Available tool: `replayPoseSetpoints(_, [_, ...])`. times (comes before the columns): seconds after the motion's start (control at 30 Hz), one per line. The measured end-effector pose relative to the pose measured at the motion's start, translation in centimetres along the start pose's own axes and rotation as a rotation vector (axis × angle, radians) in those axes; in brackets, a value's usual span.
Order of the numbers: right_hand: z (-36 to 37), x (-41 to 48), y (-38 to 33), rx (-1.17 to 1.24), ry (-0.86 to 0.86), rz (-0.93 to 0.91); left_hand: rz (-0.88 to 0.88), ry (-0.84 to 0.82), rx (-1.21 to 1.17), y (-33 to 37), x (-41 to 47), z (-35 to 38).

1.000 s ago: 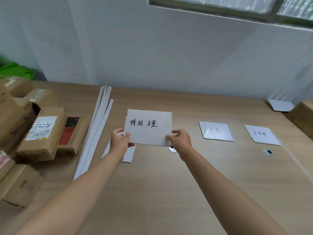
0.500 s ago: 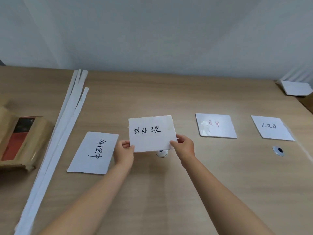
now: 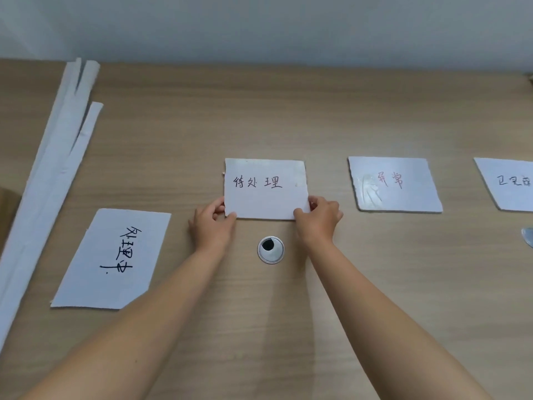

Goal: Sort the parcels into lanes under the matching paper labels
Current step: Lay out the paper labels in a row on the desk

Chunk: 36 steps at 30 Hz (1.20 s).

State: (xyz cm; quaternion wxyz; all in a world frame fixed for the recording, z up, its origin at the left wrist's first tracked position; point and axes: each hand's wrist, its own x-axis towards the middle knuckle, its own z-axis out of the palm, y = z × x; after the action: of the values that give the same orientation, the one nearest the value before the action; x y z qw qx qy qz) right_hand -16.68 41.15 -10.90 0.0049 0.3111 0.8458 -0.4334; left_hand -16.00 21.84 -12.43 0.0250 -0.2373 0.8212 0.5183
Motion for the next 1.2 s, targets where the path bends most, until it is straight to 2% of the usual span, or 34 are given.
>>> replayPoseSetpoints(0.13, [-0.2, 1.8, -0.1, 0.02, 0.026, 0.001, 0.043, -0.064, 0.025, 0.2, 1.3, 0.4])
replayPoseSetpoints(0.33, [0.1, 2.4, 0.1, 0.033, 0.059, 0.024, 0.063, -0.06, 0.05, -0.2, 2.2, 0.7])
replayPoseSetpoints(0.43, [-0.2, 2.0, -0.2, 0.022, 0.113, 0.069, 0.027, -0.08, -0.053, -0.1, 2.1, 0.1])
replayPoseSetpoints(0.57, [-0.8, -0.3, -0.6, 0.037, 0.215, 0.187, -0.03, 0.186, -0.133, 0.5, 1.8, -3.7])
replayPoseSetpoints(0.67, [-0.1, -3.6, -1.8, 0.027, 0.223, 0.077, 0.039, 0.273, -0.079, 0.2, 1.9, -9.3])
replayPoseSetpoints(0.73, [1.5, -6.5, -3.5, 0.01, 0.103, -0.004, 0.042, 0.283, 0.105, -1.2, 2.0, -13.5])
replayPoseSetpoints(0.8, [4.1, -9.7, -5.4, -0.03, -0.126, -0.004, 0.028, 0.269, 0.304, -2.9, 1.8, -17.5])
replayPoseSetpoints(0.87, [6.9, -12.9, -6.9, -0.03, -0.392, 0.02, -0.057, 0.22, 0.446, -4.7, 1.6, -20.6])
replayPoseSetpoints(0.93, [9.4, -15.9, -7.9, -0.048, -0.535, 0.008, -0.202, 0.136, 0.54, -6.4, 1.4, -22.7])
replayPoseSetpoints(1.03, [12.1, -19.4, -8.5, -0.111, -0.62, -0.017, -0.318, -0.007, 0.542, -8.1, 0.6, -24.3])
replayPoseSetpoints(1.2, [14.4, -22.5, -8.2, -0.086, -0.609, 0.016, -0.268, -0.074, 0.481, -10.4, -0.1, -24.9])
